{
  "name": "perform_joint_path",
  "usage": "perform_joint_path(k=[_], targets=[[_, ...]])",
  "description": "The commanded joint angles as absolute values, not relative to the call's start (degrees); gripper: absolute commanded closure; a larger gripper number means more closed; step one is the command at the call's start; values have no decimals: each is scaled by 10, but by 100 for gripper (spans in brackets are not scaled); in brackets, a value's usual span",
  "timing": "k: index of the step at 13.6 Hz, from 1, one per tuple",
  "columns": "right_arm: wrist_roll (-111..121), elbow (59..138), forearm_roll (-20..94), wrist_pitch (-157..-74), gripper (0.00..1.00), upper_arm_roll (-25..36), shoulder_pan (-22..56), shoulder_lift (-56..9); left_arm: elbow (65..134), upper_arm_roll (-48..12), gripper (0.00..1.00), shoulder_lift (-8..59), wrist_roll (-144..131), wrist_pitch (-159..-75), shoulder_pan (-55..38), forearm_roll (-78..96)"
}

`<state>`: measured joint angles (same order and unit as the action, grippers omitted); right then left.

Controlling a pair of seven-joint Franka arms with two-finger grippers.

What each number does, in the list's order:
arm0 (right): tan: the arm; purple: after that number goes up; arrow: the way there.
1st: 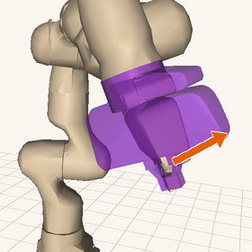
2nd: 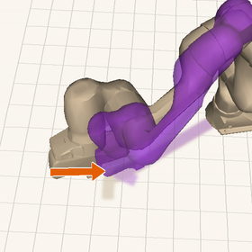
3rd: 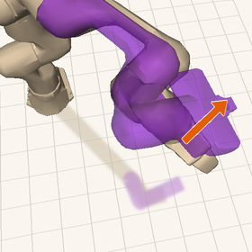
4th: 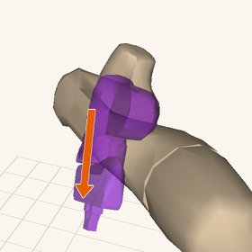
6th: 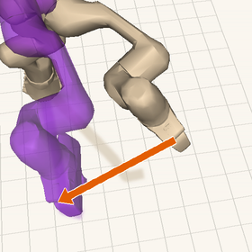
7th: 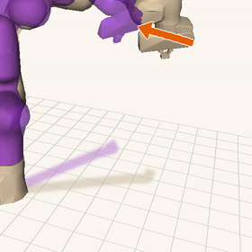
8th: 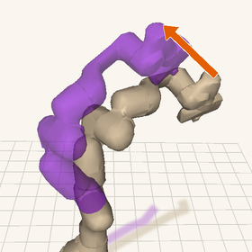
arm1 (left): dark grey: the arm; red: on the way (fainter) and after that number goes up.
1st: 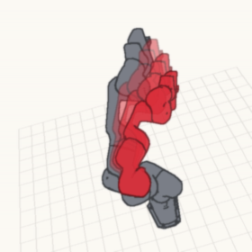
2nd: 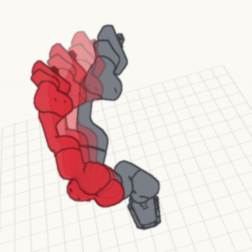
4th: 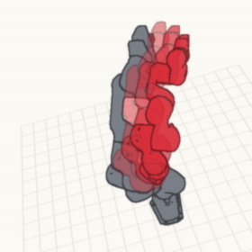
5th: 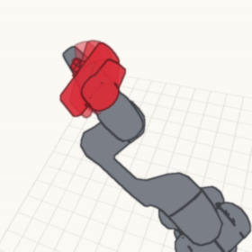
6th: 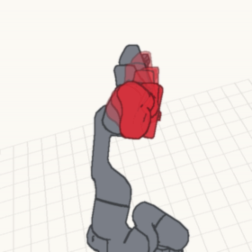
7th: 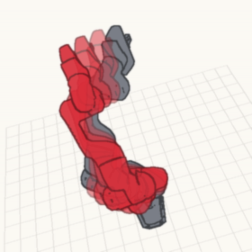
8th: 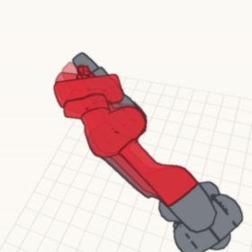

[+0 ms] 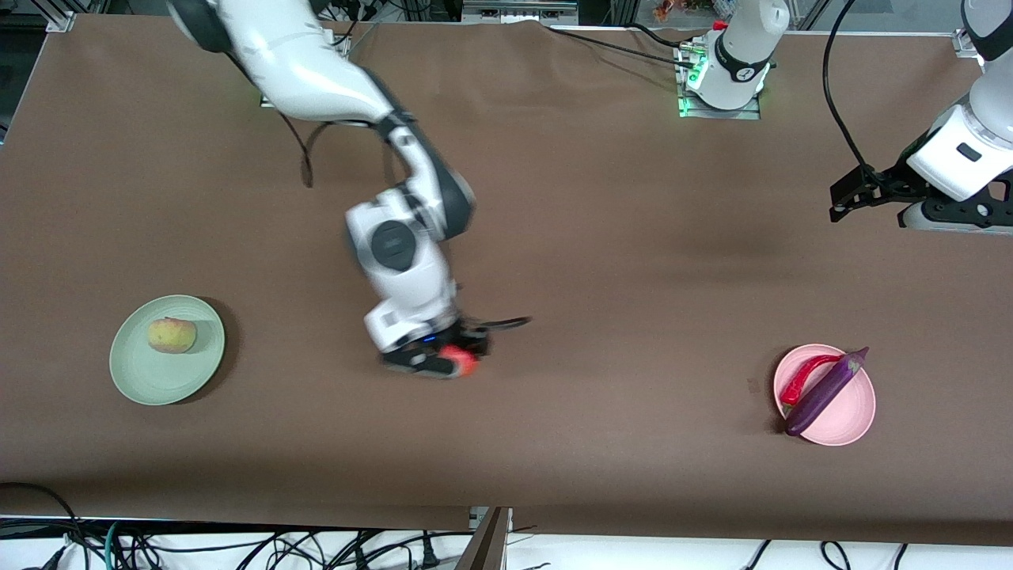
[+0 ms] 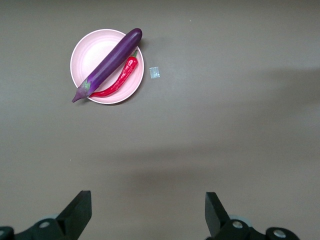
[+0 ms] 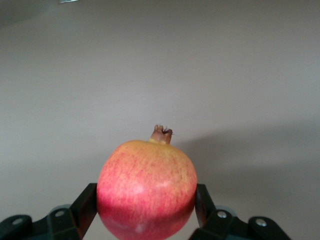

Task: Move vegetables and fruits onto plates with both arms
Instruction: 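Carry the pomegranate to the green plate while the left gripper returns to rest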

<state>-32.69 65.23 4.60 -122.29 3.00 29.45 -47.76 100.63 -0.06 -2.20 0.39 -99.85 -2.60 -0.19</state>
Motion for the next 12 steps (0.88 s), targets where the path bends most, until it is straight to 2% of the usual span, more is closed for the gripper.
perform_joint_path(k=[1, 3, 5, 9, 12], targets=[[-103, 675, 71, -1106, 86, 17, 195, -432, 1005, -2, 0, -27, -2, -977, -28, 5], [53, 675, 62, -1032, 86, 32, 127, -428, 1004, -3, 0, -26, -2, -971, -30, 5], [179, 683, 62, -1014, 85, 66, 80, -428, 998, -4, 0, -25, -3, -972, -30, 4], [342, 701, 49, -1029, 84, 96, -12, -445, 989, -11, 0, -23, -4, -970, -30, 5], [412, 709, 24, -1086, 84, 96, -48, -460, 988, -11, 0, -22, -3, -969, -30, 6]])
